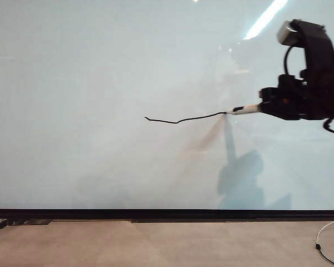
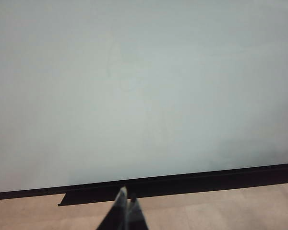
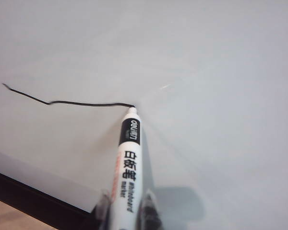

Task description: Pick up the pen on the shelf to the right of the whiteboard and draw a straight line.

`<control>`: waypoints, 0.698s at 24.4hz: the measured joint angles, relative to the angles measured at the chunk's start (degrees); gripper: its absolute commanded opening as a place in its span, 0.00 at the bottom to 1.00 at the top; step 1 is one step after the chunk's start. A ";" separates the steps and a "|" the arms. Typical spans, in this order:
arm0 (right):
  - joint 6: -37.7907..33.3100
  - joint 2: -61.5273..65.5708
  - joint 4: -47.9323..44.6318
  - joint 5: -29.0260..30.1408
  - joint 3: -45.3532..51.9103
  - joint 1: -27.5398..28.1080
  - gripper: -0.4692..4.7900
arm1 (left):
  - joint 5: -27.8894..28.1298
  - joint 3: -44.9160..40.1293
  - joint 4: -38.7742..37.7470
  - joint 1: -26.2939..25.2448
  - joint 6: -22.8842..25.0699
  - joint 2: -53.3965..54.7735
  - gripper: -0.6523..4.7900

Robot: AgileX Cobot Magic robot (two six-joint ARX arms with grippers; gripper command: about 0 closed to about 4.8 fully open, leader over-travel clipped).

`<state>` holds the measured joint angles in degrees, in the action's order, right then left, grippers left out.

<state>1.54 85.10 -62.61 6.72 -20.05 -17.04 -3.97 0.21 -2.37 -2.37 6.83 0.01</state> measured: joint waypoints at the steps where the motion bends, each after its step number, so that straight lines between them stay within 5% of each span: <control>1: 0.02 -0.15 -0.22 -0.28 0.61 0.35 0.07 | -0.02 0.00 0.00 0.00 0.00 0.00 0.11; 17: 0.35 -4.24 1.70 -1.07 3.67 5.16 0.07 | 0.00 0.00 0.00 0.00 0.00 0.00 0.11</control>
<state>1.89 80.86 -60.90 5.65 -16.38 -11.88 -3.97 0.21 -2.37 -2.37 6.83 0.01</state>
